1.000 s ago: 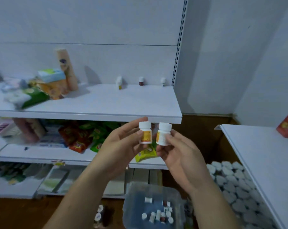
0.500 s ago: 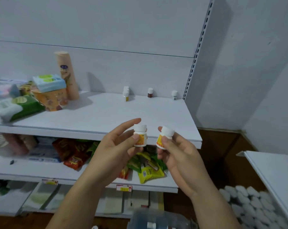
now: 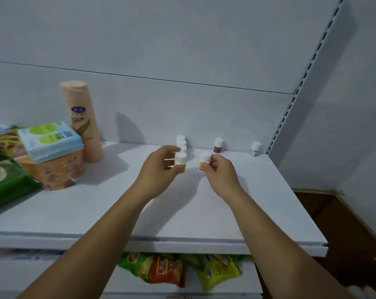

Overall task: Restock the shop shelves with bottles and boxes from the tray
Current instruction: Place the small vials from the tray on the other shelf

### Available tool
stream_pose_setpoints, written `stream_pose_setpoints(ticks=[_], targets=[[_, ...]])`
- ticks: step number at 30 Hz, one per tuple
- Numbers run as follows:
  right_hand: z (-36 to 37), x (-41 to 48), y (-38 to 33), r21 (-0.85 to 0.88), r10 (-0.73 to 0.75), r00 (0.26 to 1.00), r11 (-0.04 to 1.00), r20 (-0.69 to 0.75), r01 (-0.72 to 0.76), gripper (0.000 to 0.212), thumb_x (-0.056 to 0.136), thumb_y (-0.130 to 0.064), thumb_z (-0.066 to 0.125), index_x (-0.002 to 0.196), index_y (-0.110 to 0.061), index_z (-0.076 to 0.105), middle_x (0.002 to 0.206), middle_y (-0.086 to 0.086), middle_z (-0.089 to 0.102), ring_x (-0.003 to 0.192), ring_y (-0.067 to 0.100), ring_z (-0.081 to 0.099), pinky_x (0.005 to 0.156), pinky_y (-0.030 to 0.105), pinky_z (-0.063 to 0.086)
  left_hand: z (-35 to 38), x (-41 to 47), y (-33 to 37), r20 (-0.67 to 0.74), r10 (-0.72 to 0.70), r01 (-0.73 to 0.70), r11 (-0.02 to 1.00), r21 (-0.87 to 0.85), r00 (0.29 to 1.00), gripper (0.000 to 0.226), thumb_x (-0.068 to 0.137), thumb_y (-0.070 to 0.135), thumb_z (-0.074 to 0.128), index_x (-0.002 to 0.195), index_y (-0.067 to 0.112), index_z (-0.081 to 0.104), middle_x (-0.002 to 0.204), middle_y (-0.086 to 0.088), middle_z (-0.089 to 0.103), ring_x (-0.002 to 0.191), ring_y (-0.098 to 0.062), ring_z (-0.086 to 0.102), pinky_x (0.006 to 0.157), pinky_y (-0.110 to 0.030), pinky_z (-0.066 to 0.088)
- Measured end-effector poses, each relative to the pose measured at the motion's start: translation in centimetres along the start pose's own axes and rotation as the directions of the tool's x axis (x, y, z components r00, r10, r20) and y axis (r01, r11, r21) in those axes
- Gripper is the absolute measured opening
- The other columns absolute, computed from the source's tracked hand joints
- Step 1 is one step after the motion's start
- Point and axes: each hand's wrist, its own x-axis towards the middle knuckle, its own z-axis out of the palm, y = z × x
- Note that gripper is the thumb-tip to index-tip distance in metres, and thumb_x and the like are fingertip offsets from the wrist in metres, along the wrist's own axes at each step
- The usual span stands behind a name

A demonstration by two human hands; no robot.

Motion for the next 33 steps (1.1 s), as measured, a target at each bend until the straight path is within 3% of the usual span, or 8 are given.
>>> stream_pose_setpoints(ticks=[3, 7, 10, 14, 19, 26, 31, 33], targets=[[1.1, 2.1, 0.6, -0.084, 0.005, 1.0, 0.996, 0.027, -0.002, 0.004, 0.102, -0.017, 0.062, 0.103, -0.018, 0.065, 0.09, -0.019, 0.066, 0.085, 0.0, 0.064, 0.072, 0.02, 0.047, 0.7, 3.5, -0.4, 0.036, 0.045, -0.049, 0.992, 0.117, 0.998, 0.032, 0.089, 0.011, 0.079, 0.116, 0.024, 0.069, 0.112, 0.009, 0.074, 0.094, -0.006, 0.075, 0.083, -0.022, 0.059], [2.5, 3.5, 1.8, -0.107, -0.006, 0.999, 0.994, 0.05, 0.012, 0.004, 0.098, -0.015, 0.064, 0.1, -0.017, 0.067, 0.094, -0.005, 0.07, 0.089, 0.015, 0.066, 0.074, 0.027, 0.046, 1.8, 3.9, -2.6, 0.055, -0.06, 0.048, 0.978, 0.203, 0.997, 0.033, 0.084, 0.023, 0.083, 0.112, 0.029, 0.068, 0.108, 0.009, 0.072, 0.093, -0.006, 0.074, 0.08, -0.023, 0.058], [3.0, 4.5, 1.9, -0.111, 0.003, 0.999, 0.994, 0.043, 0.002, 0.015, 0.1, -0.015, 0.061, 0.113, -0.017, 0.068, 0.105, -0.004, 0.07, 0.096, 0.014, 0.064, 0.077, 0.024, 0.045, 2.6, 2.7, -3.1, 0.004, -0.097, 0.095, 0.982, 0.162, 0.995, 0.024, 0.08, 0.032, 0.08, 0.1, 0.032, 0.068, 0.098, 0.012, 0.074, 0.085, -0.003, 0.073, 0.075, -0.023, 0.058], [3.3, 6.6, 2.2, -0.116, 0.027, 0.999, 0.993, -0.021, -0.03, 0.014, 0.101, -0.021, 0.063, 0.112, -0.014, 0.068, 0.102, -0.004, 0.069, 0.098, 0.018, 0.065, 0.081, 0.027, 0.044, 3.2, 2.7, -2.1, -0.02, -0.092, 0.094, 0.983, 0.158, 0.996, 0.017, 0.085, 0.023, 0.078, 0.097, 0.028, 0.066, 0.094, 0.012, 0.073, 0.079, 0.001, 0.07, 0.07, -0.019, 0.05], [3.8, 9.2, 1.8, -0.116, 0.059, 0.998, 0.991, -0.035, -0.062, 0.015, 0.1, -0.016, 0.063, 0.108, -0.005, 0.07, 0.101, 0.006, 0.069, 0.091, 0.019, 0.061, 0.082, 0.028, 0.045, 3.7, 2.3, -1.3, -0.135, -0.104, 0.114, 0.991, 0.07, 0.985, 0.034, 0.067, 0.053, 0.07, 0.092, 0.03, 0.066, 0.09, 0.013, 0.072, 0.077, 0.0, 0.067, 0.069, -0.02, 0.054], [5.9, 12.5, 1.8, -0.176, 0.034, 0.999, 0.984, -0.04, -0.041, 0.015, 0.097, -0.015, 0.06, 0.09, -0.007, 0.07, 0.09, 0.008, 0.073, 0.086, 0.026, 0.066, 0.072, 0.03, 0.045, 3.9, 3.0, -2.0, -0.164, -0.069, 0.079, 0.996, 0.052, 0.984, 0.024, 0.08, 0.036, 0.082, 0.095, 0.038, 0.063, 0.085, 0.012, 0.072, 0.078, 0.003, 0.067, 0.065, -0.013, 0.049], [6.7, 13.1, 2.2, -0.092, 0.05, 0.996, 0.994, -0.071, -0.057, 0.012, 0.096, -0.014, 0.067, 0.105, -0.011, 0.074, 0.099, 0.003, 0.077, 0.094, 0.022, 0.072, 0.088, 0.04, 0.059, 3.7, 3.6, -3.2, -0.167, -0.067, 0.079, 0.995, 0.065, 0.984, 0.026, 0.086, 0.025, 0.081, 0.101, 0.039, 0.063, 0.087, 0.013, 0.074, 0.079, 0.004, 0.069, 0.069, -0.016, 0.05], [6.9, 13.0, 2.4, -0.058, 0.054, 0.995, 0.997, -0.08, -0.058, 0.014, 0.096, -0.013, 0.067, 0.108, -0.012, 0.074, 0.1, -0.001, 0.075, 0.096, 0.019, 0.071, 0.089, 0.037, 0.058, 3.8, 3.7, -3.4, -0.167, -0.062, 0.075, 0.995, 0.07, 0.984, 0.024, 0.087, 0.028, 0.08, 0.1, 0.038, 0.062, 0.086, 0.015, 0.073, 0.077, 0.004, 0.069, 0.068, -0.016, 0.049]])
